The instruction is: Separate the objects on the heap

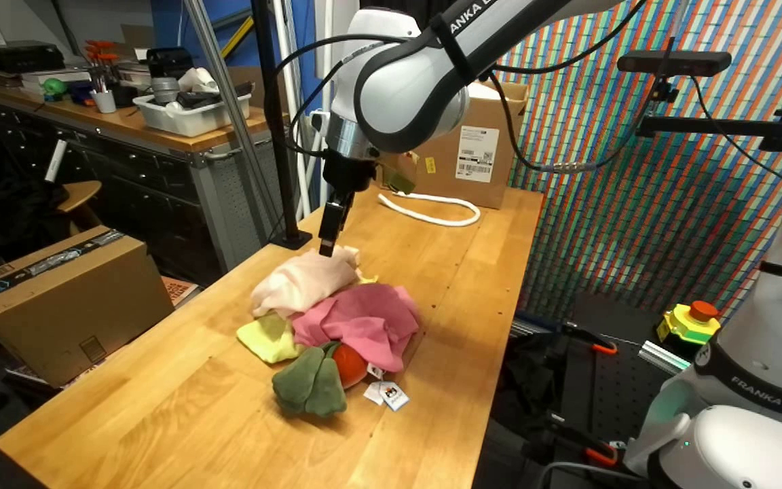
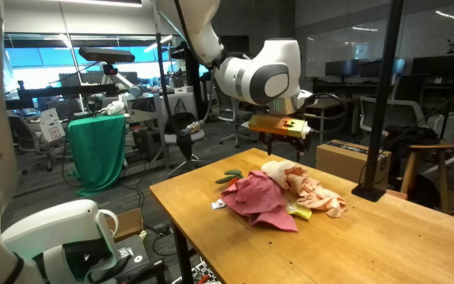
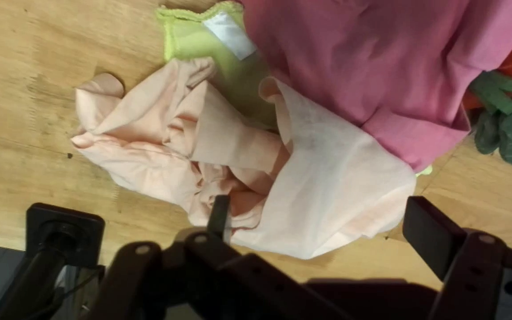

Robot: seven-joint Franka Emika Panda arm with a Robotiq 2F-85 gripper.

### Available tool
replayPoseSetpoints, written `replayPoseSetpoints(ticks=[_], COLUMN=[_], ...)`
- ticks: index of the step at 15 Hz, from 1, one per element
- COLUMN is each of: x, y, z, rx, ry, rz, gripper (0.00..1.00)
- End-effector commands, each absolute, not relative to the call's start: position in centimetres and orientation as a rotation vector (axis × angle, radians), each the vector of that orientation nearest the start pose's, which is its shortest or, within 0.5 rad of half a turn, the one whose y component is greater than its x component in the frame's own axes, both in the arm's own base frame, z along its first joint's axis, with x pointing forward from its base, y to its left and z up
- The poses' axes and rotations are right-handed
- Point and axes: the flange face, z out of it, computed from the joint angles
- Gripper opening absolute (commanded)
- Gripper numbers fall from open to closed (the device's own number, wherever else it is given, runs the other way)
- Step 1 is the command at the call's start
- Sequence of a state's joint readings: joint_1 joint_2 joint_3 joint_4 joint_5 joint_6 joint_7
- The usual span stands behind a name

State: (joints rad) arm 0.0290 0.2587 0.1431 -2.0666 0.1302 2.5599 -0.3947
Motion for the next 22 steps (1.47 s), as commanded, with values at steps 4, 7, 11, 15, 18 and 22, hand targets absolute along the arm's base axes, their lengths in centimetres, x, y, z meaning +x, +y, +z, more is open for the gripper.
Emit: replayPoseSetpoints(ticks=[4, 7, 11, 15, 18, 22], x=[60.3, 60.0, 60.1, 60.3, 60.4, 60.5], y=[11.3, 11.5, 11.6, 11.7, 11.5, 11.1], z=[29.9, 28.1, 26.9, 26.8, 27.2, 28.1], rx=[-2.821, -2.816, -2.847, -2.861, -2.864, -2.874], ry=[-1.024, -1.131, -1.209, -1.228, -1.228, -1.205], rz=[-0.202, -0.178, -0.208, -0.237, -0.248, -0.270], gripper=[1.00, 1.00, 1.00, 1.00, 0.73, 0.42])
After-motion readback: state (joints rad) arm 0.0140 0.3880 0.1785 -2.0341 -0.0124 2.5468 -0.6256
